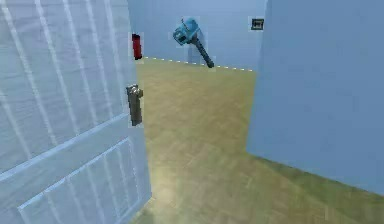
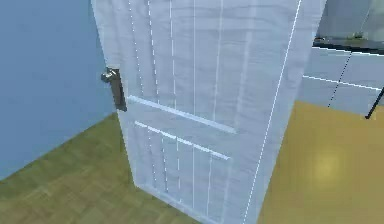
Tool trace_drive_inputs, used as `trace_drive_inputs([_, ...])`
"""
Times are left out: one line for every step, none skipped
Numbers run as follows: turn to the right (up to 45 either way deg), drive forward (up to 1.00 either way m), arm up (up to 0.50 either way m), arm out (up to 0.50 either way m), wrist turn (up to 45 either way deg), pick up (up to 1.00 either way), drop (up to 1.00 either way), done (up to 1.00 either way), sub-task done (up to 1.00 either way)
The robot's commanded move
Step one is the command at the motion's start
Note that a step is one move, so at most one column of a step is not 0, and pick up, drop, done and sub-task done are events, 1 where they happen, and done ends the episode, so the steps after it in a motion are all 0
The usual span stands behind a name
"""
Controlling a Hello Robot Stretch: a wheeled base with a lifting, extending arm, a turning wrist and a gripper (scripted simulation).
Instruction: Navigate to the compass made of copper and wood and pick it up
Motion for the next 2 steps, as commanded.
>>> trace_drive_inputs([-45.0, 0.00, 0.00, 0.00, 0.0, 0.00, 0.00, 0.00, 0.00])
trace_drive_inputs([-45.0, 0.00, 0.00, 0.00, 0.0, 0.00, 0.00, 0.00, 0.00])
